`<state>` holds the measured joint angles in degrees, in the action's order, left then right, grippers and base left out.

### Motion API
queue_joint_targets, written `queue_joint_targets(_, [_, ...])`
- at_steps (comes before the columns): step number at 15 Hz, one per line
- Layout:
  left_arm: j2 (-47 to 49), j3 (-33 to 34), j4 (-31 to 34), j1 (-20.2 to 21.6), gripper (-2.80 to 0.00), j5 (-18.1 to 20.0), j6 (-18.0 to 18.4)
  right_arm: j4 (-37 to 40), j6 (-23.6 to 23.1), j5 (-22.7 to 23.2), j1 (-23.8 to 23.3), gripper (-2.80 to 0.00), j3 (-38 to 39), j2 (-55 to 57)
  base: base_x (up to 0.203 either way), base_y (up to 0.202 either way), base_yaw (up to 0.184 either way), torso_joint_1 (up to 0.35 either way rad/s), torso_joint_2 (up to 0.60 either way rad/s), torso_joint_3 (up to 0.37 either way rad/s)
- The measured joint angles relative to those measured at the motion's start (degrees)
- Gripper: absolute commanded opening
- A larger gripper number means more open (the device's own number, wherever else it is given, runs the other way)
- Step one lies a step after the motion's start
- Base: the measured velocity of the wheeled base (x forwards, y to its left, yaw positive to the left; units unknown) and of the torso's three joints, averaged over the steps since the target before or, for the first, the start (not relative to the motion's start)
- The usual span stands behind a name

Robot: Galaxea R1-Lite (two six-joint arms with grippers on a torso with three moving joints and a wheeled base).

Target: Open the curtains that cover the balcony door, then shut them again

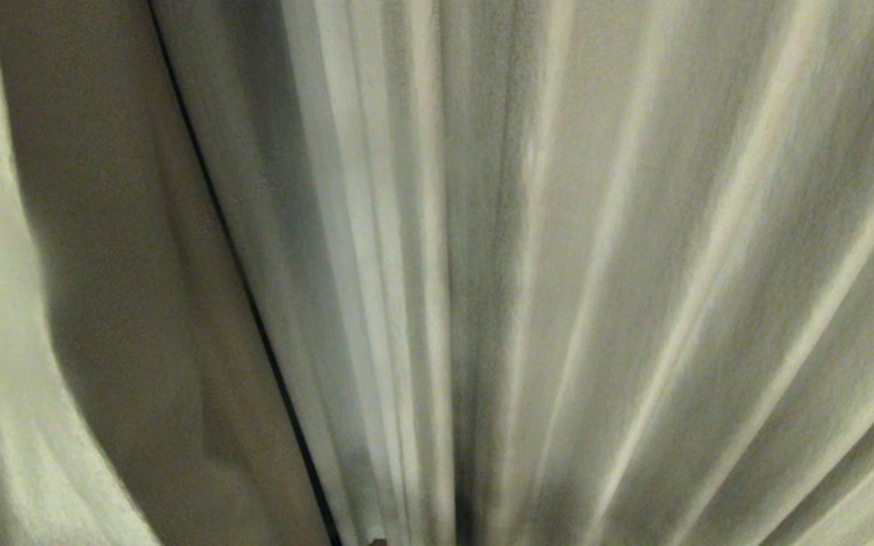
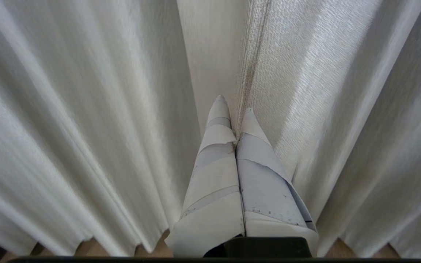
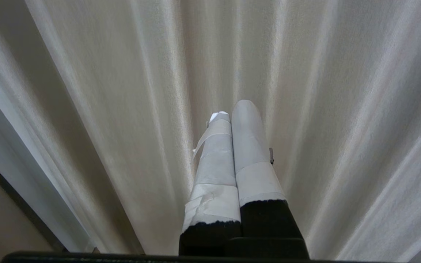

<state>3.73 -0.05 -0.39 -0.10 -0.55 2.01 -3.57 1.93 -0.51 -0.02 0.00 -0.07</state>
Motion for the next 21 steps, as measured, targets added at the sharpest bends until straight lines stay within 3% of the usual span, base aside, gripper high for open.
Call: queue_joint_targets(21, [-3.55,-0.05,-0.03,0.18,-2.80,0.04,-0.09,0.00,-0.01,-0.01,0.00,-2.80,0.00,0.00,0.000,0.000,0.000,0.000,0.00,0.000])
